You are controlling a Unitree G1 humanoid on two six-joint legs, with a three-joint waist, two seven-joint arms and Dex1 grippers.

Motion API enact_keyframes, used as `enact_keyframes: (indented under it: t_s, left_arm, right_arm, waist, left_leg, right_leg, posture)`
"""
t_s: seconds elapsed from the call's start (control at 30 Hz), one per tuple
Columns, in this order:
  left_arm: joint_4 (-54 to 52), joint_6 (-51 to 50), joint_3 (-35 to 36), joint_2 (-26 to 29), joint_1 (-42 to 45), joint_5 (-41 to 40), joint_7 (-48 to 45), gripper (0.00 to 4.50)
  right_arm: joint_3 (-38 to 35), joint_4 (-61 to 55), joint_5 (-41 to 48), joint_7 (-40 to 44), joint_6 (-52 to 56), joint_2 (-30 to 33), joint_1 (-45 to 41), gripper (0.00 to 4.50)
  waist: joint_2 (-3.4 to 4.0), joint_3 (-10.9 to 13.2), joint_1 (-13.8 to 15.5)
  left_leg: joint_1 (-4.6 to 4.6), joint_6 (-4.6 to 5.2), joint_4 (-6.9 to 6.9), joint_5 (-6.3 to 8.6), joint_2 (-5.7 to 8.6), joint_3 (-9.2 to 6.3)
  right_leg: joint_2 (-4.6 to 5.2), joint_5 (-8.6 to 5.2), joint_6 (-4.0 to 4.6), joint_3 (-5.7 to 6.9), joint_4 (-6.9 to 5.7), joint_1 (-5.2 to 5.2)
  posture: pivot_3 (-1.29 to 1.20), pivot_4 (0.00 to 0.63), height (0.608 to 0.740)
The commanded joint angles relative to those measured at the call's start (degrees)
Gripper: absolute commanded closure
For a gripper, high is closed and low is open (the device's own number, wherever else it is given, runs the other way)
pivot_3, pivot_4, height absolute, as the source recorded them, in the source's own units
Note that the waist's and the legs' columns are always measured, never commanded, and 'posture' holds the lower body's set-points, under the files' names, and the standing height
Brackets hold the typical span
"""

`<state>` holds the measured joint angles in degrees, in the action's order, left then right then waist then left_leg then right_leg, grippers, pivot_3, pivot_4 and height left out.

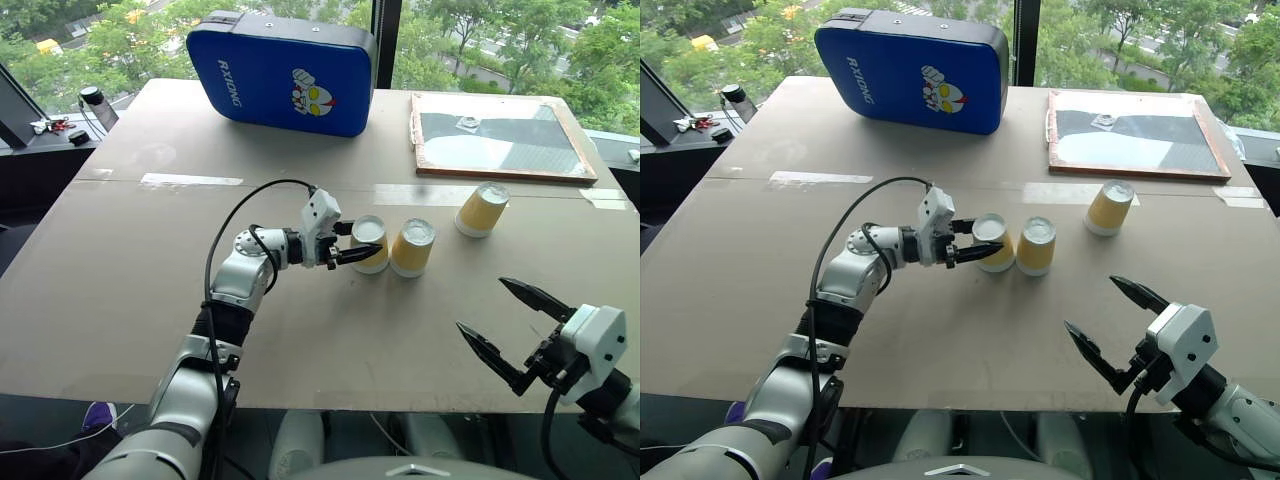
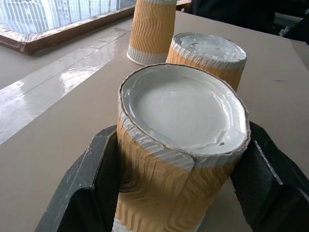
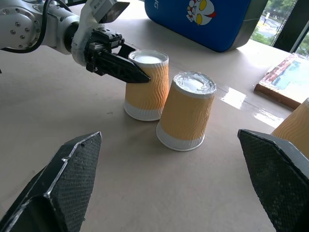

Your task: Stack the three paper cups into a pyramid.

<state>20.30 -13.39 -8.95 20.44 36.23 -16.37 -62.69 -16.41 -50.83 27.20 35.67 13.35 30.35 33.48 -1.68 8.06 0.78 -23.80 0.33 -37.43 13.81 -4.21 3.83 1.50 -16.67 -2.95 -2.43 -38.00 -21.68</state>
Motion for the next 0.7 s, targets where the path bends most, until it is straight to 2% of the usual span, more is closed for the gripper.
enact_keyframes:
  t_s: [0.03, 0.07, 0.17, 0.3, 0.47, 0.53, 0.7]
  left_arm:
    - [-0.2, 0.3, 0.6, -0.1, 1.4, -0.5, -1.2, 1.73]
    - [-0.1, 0.2, 0.7, -0.1, 1.4, -0.5, -1.3, 0.94]
    - [-0.8, -0.2, 1.0, -0.1, 0.9, -0.9, -1.5, 0.06]
    - [-3.1, 0.0, 2.4, 0.4, -0.2, -1.6, -0.3, 0.06]
    - [-8.9, -2.9, 4.7, 2.3, -3.0, -4.1, -0.3, 0.06]
    - [-11.9, -3.9, 5.8, 3.4, -4.7, -5.1, 0.0, 0.06]
    - [-24.4, -10.0, 11.3, 7.4, -12.7, -12.3, 0.7, 0.06]
  right_arm:
    - [-1.0, -1.9, 0.0, -0.5, -0.8, -0.1, 0.4, 0.00]
    - [-0.9, -1.9, 0.0, -0.5, -0.8, -0.1, 0.4, 0.00]
    - [-0.6, -1.9, -0.1, -0.6, -0.7, -0.1, 0.1, 0.00]
    - [-0.3, -1.5, 0.1, -1.0, -0.1, 0.2, -1.0, 0.00]
    - [0.4, 0.3, 0.0, -5.0, 4.1, 0.2, -7.0, 0.00]
    - [0.9, 2.4, -0.7, -7.3, 7.0, 0.6, -11.6, 0.00]
    - [2.9, 16.1, -4.1, -13.5, 14.4, 1.2, -30.9, 0.00]
  waist:
    - [0.00, 0.0, 0.0]
    - [0.00, 0.0, 0.0]
    - [0.00, 0.0, 0.0]
    - [0.00, 0.0, 0.0]
    - [0.00, 0.0, -0.2]
    - [0.01, 0.0, -0.2]
    - [0.03, 0.0, -1.0]
  left_leg:
    - [0.00, 0.00, 0.00, 0.00, 0.00, 0.00]
    - [0.00, 0.00, 0.00, 0.00, 0.00, 0.00]
    - [0.00, 0.00, 0.00, 0.00, 0.00, 0.00]
    - [0.00, 0.00, 0.00, 0.00, 0.00, 0.00]
    - [0.01, 0.00, 0.00, 0.00, 0.00, 0.00]
    - [0.03, -0.01, -0.01, -0.01, -0.01, 0.02]
    - [0.04, -0.02, -0.06, -0.01, -0.01, 0.07]
  right_leg:
    - [0.00, 0.00, 0.00, 0.00, 0.00, 0.00]
    - [0.00, 0.00, 0.00, 0.00, 0.00, 0.00]
    - [0.00, 0.00, 0.00, 0.00, 0.00, 0.00]
    - [0.00, 0.00, 0.00, 0.00, 0.00, 0.00]
    - [0.00, 0.00, 0.00, -0.01, -0.02, 0.00]
    - [0.01, 0.00, 0.00, -0.03, -0.04, 0.00]
    - [0.03, 0.01, 0.00, -0.08, -0.08, 0.00]
  posture:
    - [0.00, 0.150, 0.740]
    - [0.00, 0.150, 0.740]
    - [0.00, 0.150, 0.740]
    - [0.00, 0.150, 0.740]
    - [0.00, 0.150, 0.740]
    - [0.00, 0.150, 0.740]
    - [0.00, 0.150, 0.740]
